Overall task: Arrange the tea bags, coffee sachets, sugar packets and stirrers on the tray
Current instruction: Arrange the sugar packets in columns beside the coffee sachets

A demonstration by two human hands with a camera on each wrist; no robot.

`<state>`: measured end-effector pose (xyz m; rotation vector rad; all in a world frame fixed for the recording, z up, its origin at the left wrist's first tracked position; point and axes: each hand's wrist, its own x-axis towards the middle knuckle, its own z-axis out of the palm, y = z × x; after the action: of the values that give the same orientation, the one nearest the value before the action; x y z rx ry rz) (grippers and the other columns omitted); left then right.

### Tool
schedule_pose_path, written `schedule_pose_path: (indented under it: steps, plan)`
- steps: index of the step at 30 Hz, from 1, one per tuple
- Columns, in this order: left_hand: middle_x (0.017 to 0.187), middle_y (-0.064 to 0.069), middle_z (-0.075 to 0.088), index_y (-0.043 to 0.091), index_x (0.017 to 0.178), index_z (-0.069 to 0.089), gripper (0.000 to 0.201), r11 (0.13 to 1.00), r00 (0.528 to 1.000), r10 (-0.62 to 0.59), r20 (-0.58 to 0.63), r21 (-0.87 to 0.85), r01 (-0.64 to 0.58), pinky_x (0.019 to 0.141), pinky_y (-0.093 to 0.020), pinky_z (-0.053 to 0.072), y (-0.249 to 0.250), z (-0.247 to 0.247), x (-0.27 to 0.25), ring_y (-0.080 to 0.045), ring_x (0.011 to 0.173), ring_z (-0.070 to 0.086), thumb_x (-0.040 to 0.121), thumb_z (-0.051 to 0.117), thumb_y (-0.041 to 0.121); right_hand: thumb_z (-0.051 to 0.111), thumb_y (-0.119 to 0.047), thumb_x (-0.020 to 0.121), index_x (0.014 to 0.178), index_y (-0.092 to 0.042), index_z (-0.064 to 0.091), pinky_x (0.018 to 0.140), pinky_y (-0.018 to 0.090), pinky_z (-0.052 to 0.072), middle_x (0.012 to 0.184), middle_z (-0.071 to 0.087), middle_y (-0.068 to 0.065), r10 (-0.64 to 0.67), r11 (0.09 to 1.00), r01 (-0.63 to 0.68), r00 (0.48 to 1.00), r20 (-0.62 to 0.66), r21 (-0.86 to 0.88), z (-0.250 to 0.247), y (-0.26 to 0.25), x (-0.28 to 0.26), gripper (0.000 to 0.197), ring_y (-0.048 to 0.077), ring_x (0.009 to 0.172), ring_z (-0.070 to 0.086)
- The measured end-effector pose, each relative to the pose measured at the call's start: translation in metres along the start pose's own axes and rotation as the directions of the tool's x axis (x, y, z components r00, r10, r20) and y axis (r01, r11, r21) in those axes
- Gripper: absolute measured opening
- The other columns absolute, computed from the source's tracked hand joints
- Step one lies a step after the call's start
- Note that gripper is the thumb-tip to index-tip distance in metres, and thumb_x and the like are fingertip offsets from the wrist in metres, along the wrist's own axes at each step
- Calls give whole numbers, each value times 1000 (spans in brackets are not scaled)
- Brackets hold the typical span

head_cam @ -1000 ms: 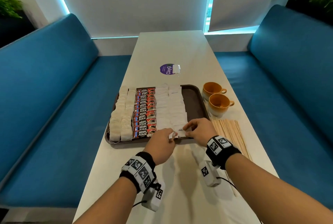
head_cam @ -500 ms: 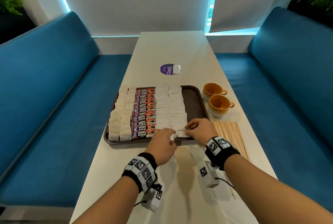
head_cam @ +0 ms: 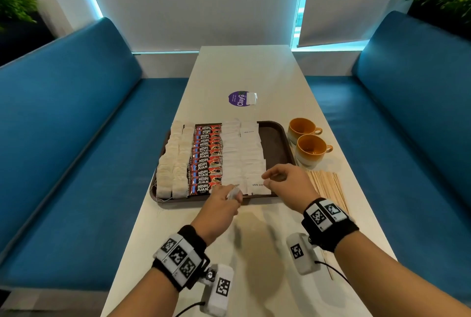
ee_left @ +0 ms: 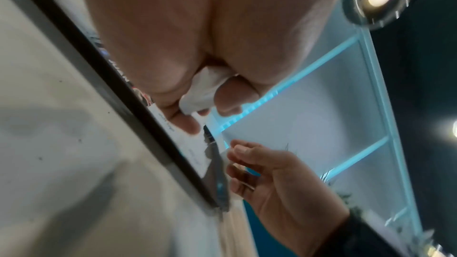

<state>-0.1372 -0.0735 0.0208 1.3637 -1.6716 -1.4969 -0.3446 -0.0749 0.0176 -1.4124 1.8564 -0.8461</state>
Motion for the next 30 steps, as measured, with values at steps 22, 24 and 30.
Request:
schedule_pose_path:
  steps: [22, 24, 30]
  plan:
    - [84, -18, 74, -2, 89, 69, 4, 879, 992, 13, -124, -472, -71, 73, -32, 59, -10, -10, -62, -23, 70, 68, 90, 70, 1, 78, 6, 84, 99, -3, 64, 72, 41, 63, 89, 73, 22, -91, 811, 41, 994, 58, 583, 18, -29, -95, 22, 34, 74, 72]
    - [82, -16, 73, 1, 91, 73, 2, 919, 1000, 22, 1, -393, -19, 71, -30, 56, -13, -11, -63, -22, 72, 66, 89, 72, 1, 76, 9, 84, 101, -2, 65, 72, 40, 64, 92, 71, 23, -49, 782, 27, 999, 18, 622, 17, -29, -95, 23, 36, 81, 72]
    - [108, -16, 70, 17, 116, 70, 48, 938, 994, 76, 80, -345, -44, 67, -32, 49, -18, -14, -63, -25, 78, 61, 70, 66, 4, 73, 4, 88, 95, -11, 78, 80, 34, 62, 94, 77, 7, -71, 859, 37, 996, 48, 510, 14, -31, -90, 17, 24, 94, 74]
